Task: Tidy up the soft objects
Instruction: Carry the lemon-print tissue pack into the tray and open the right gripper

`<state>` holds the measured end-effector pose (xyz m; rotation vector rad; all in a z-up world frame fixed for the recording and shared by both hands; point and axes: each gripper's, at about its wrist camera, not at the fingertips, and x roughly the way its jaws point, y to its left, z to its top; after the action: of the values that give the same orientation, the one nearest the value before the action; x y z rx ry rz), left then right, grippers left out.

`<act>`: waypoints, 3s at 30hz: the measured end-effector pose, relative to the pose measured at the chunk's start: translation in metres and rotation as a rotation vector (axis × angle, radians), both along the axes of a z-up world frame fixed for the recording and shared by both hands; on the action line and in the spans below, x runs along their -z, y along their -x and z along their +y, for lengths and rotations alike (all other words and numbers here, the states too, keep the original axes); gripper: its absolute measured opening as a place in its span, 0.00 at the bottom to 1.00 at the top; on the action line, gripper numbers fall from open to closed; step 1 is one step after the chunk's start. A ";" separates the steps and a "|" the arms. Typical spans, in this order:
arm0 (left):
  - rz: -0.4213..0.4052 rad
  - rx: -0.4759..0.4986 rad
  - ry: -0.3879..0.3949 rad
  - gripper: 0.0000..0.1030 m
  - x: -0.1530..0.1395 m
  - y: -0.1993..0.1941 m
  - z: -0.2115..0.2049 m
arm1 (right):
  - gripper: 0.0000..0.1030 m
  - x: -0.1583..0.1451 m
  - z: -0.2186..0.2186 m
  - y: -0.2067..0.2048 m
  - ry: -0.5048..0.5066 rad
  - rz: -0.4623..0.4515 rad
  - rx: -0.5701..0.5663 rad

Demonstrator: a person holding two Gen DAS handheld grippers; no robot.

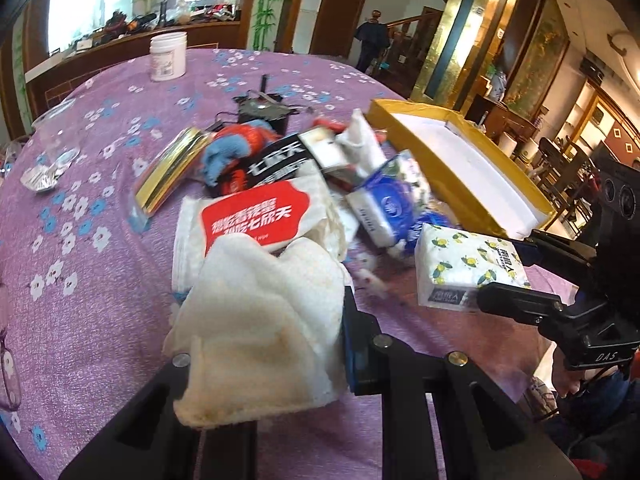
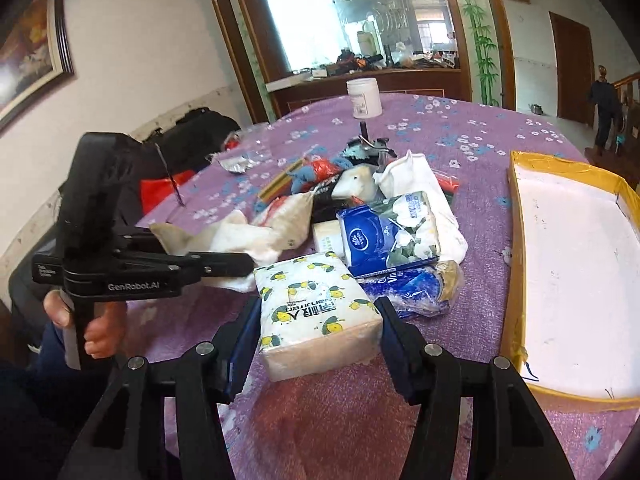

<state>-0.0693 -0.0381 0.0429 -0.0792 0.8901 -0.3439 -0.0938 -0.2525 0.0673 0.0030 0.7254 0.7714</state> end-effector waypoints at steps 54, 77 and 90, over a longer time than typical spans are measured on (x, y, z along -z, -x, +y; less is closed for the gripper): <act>0.137 0.149 -0.076 0.17 -0.004 -0.244 -0.266 | 0.60 0.000 -0.214 -0.236 -0.153 0.263 0.694; 0.007 0.106 -0.084 0.65 -0.032 -0.227 -0.259 | 0.81 -0.039 -0.216 -0.205 -0.167 0.061 0.714; -0.167 0.070 -0.119 0.73 -0.098 -0.142 -0.208 | 0.92 -0.085 -0.178 -0.093 -0.211 -0.219 0.621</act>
<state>0.0731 -0.2461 0.1414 0.0899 0.7472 -0.3563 -0.0011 -0.4303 0.1521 0.3173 0.3942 0.2420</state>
